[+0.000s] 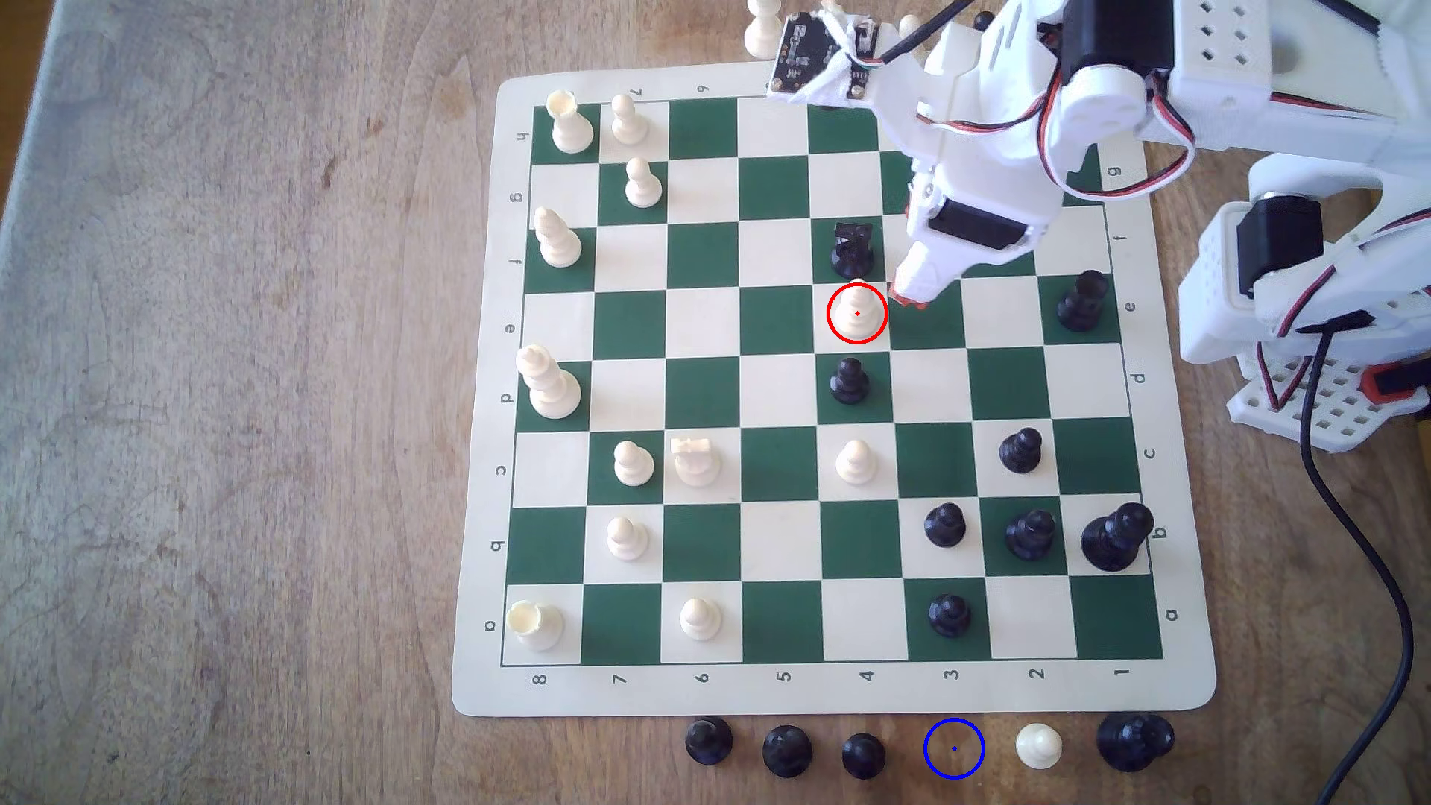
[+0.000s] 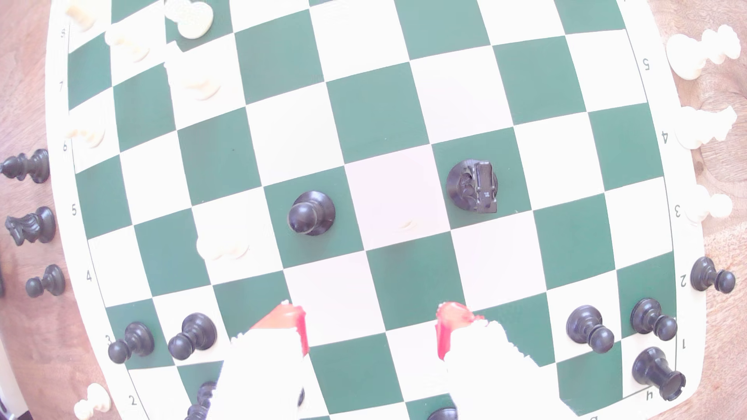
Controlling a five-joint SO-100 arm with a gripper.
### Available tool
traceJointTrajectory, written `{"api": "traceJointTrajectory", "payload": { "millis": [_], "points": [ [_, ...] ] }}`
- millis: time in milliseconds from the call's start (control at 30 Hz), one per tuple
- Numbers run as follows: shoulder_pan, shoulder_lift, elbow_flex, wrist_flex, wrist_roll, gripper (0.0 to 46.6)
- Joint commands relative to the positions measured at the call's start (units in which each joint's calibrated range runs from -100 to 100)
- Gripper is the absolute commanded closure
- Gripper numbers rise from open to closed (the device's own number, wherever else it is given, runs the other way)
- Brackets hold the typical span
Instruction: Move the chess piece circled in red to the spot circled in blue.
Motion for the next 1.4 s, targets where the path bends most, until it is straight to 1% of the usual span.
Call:
{"api": "traceJointTrajectory", "payload": {
  "millis": [0,133,300,467,667,1367],
  "points": [
    [0.01,1.91,-1.13,-2.92,0.15,29.1],
    [-0.46,4.03,-0.95,-3.16,0.2,30.1],
    [-1.08,6.58,1.68,-5.54,0.24,29.8],
    [0.24,9.29,2.77,-7.5,0.73,31.0],
    [1.57,12.18,4.4,-11.68,0.78,30.1],
    [1.26,18.04,5.12,-17.0,0.24,30.6]
  ]
}}
